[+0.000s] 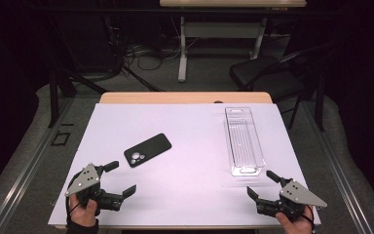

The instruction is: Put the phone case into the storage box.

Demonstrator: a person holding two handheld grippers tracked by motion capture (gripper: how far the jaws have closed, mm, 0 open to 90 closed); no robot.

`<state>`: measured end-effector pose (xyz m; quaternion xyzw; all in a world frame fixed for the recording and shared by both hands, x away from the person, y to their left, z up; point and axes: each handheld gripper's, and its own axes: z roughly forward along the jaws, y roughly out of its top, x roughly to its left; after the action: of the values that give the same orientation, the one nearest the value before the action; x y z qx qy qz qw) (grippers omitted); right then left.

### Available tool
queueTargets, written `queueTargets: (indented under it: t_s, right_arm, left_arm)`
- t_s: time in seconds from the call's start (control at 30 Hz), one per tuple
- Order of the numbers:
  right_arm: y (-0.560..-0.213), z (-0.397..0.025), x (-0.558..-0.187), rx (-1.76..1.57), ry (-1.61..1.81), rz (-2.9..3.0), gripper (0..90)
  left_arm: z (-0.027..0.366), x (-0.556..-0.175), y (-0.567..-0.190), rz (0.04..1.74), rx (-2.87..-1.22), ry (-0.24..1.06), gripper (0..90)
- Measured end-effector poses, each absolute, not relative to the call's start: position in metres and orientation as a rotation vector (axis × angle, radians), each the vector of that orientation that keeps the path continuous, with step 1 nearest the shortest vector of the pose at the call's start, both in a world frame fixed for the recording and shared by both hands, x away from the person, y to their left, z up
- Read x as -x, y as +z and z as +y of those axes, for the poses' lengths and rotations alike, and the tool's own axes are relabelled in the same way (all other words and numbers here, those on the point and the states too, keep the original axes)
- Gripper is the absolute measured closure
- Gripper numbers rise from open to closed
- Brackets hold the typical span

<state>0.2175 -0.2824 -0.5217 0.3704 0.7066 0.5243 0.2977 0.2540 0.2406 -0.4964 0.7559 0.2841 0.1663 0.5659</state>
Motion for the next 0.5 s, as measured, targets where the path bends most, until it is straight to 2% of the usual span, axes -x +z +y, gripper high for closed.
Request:
queueTargets:
  t_s: [0.5]
  right_arm:
    - [-0.5200,-0.2842,-0.2185,-0.993,1.387,1.880,14.4]
  left_arm:
    - [0.2396,-0.2595,-0.4927,0.715,-1.791,0.342,0.5]
